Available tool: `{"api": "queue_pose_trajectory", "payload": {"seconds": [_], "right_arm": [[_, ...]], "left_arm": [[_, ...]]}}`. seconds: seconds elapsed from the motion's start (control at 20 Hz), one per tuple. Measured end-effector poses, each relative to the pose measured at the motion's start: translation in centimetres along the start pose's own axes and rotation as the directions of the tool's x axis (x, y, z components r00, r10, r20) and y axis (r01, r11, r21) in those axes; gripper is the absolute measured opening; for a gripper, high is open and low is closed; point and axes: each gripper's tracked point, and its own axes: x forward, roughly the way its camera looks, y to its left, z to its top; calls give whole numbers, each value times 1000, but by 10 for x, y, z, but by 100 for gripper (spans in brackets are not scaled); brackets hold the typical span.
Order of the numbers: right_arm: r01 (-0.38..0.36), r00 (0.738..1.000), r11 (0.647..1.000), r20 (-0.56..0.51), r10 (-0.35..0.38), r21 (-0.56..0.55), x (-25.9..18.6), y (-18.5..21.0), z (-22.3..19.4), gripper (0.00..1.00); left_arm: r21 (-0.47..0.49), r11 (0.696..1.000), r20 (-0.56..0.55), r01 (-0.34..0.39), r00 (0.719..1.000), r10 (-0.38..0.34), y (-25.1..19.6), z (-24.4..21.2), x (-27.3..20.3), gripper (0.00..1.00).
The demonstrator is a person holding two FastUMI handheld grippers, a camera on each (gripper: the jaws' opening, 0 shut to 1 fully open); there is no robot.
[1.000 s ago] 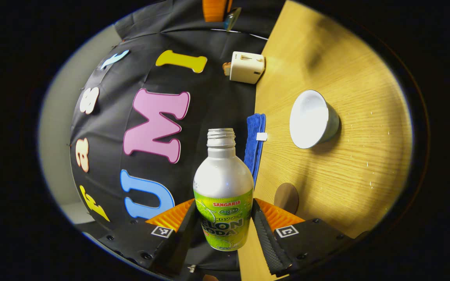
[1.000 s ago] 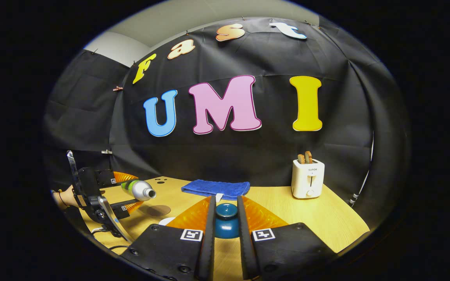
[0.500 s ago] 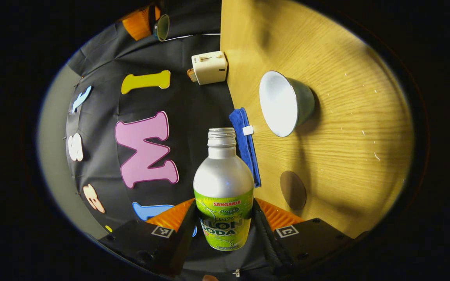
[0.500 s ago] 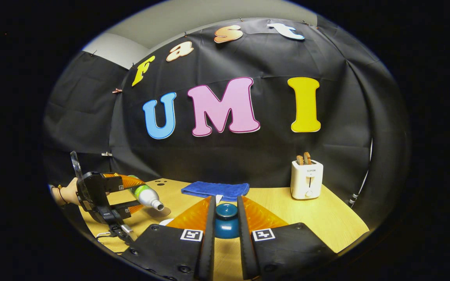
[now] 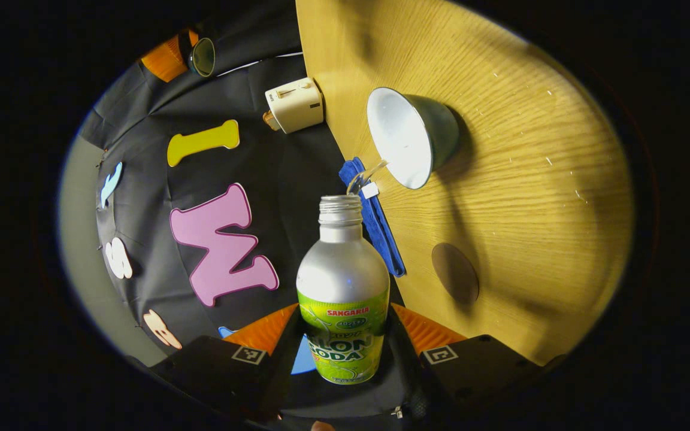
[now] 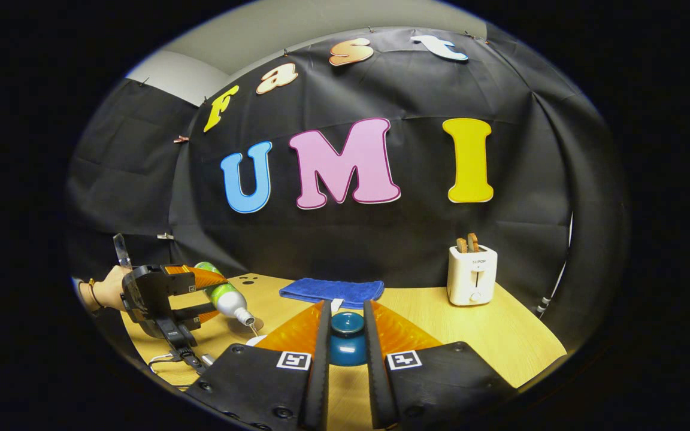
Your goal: Open the teacup lid with one hand, grasp the water bottle and pour water into the teacup with the other hand; after pouring, place the water bottle on the coaster and then close the teacup lid.
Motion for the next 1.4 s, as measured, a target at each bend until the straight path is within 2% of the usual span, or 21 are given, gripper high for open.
{"api": "queue_pose_trajectory", "payload": {"seconds": [0.4, 0.75, 1.05, 1.25, 1.4], "right_arm": [[-1, 1000, 1000, 1, 1, 3, -1, -1, 1, 31], [2, 1000, 1000, 11, -2, 13, -4, -5, 5, 31], [3, 1000, 1000, 13, -3, 20, -5, -8, 6, 31], [3, 1000, 1000, 15, -3, 24, -6, -9, 7, 31], [2, 1000, 1000, 17, -3, 23, -6, -8, 8, 31]], "left_arm": [[135, 990, 13, -32, 999, 31, 21, -4, 1, 80], [284, 957, 23, -55, 998, 51, 44, -6, 6, 81], [405, 911, 38, -85, 996, 76, 57, -7, 7, 80], [487, 864, 71, -128, 992, 107, 72, -1, 5, 80], [559, 813, 93, -162, 987, 132, 82, 6, 4, 81]]}}
